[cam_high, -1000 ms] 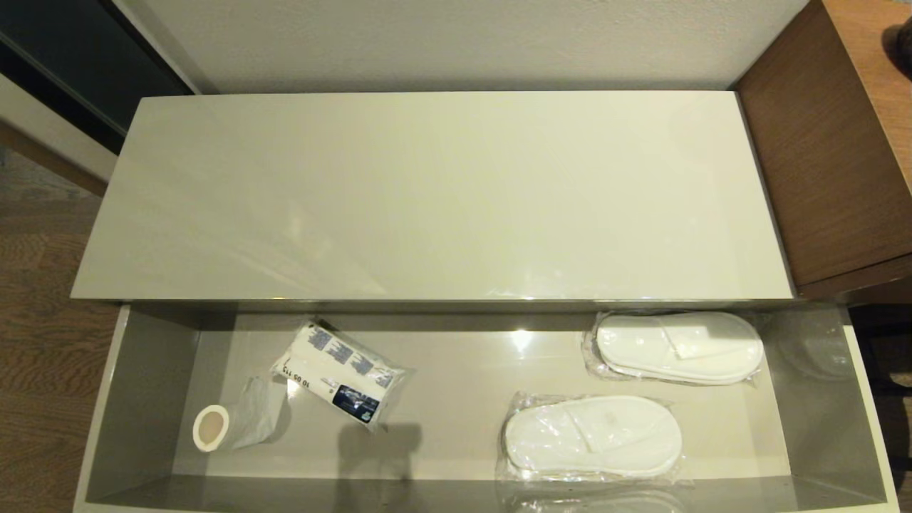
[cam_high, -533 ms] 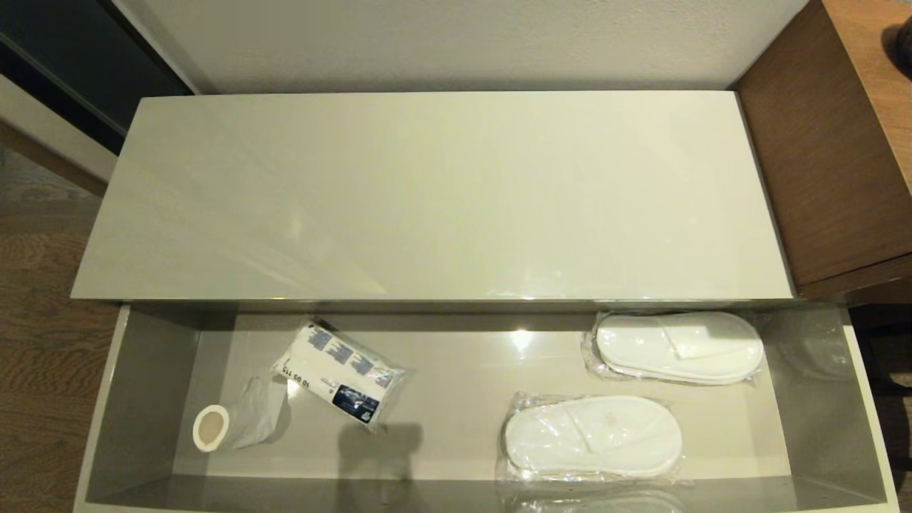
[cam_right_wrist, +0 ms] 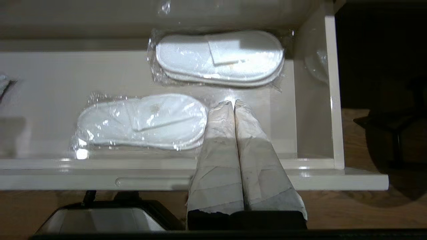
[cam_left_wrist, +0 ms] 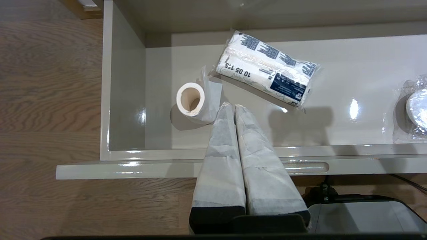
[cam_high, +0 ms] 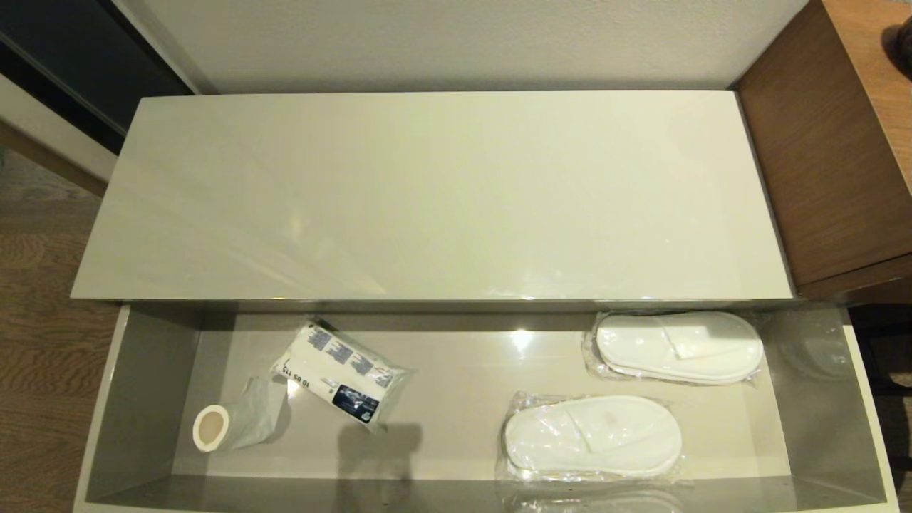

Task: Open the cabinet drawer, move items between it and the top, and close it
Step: Take out the roll paper from the drawer

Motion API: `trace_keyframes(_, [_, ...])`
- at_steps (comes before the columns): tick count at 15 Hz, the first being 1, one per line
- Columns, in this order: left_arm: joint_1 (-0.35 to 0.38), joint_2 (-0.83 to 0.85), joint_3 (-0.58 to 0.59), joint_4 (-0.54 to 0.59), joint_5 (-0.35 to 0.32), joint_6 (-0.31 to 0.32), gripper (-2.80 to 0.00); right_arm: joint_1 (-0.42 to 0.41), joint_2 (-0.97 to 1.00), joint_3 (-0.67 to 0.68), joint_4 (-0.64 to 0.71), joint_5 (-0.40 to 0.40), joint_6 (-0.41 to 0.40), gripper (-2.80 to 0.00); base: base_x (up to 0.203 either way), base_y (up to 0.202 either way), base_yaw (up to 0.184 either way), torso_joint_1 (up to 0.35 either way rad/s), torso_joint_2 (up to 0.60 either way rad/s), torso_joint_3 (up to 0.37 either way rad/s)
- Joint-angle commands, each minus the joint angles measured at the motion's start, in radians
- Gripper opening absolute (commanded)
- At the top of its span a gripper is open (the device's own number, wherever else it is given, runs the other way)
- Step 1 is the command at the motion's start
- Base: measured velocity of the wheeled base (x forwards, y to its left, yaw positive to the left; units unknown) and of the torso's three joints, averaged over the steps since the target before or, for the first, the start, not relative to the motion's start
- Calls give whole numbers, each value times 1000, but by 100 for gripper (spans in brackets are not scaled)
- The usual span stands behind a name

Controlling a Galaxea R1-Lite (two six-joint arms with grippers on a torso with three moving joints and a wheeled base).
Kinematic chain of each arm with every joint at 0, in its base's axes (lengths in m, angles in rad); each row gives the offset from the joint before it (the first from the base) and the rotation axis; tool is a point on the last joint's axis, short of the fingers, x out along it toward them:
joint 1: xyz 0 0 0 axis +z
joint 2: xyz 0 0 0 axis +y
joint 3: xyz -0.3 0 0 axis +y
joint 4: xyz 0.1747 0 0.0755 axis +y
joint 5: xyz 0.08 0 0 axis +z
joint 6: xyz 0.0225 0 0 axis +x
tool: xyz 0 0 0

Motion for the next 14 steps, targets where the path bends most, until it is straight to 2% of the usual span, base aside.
trace_keyframes(1, [0,0,0,0,0,-2,-280,0,3,7,-13,4,-3,-280,0,0,0,0,0,0])
trace_keyframes(9, [0,0,-7,2,-7,39,-280,0,2,8,-14,3,-6,-280,0,0,0,0,0,0])
trace_keyframes(11, [0,4,-83,24,-15,37,-280,0,3,8,-13,-3,3,-280,0,0,0,0,0,0])
trace_keyframes(14, [0,58,-265,142,-36,-11,-280,0,1,8,-13,-3,3,-280,0,0,0,0,0,0])
